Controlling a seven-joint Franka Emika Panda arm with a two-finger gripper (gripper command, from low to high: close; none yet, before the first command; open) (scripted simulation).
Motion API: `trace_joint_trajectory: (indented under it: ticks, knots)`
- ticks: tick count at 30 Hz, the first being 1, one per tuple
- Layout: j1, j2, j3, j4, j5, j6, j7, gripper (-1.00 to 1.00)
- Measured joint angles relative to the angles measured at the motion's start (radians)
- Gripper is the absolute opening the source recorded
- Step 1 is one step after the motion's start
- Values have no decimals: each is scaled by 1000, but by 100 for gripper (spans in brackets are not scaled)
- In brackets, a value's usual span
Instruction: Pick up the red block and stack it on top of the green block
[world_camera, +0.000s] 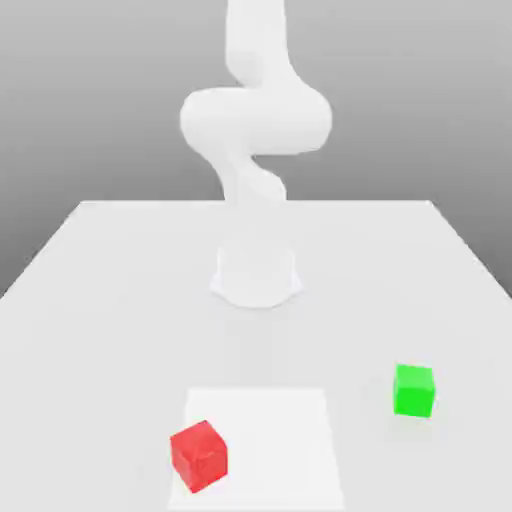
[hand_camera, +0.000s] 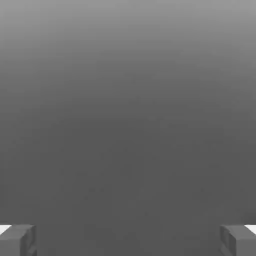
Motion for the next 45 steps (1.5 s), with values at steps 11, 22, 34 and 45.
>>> trace_joint_trajectory:
  ticks: [11, 22, 34, 45]
  knots:
    - [-172, 408, 99, -109, -88, 171, 393, 0]
    - [-237, 798, 95, -219, -68, 345, 703, 0]
    - [-209, 1041, 54, -210, -87, 529, 776, -100]
    - [-111, 788, 197, -289, 13, 361, 768, -100]
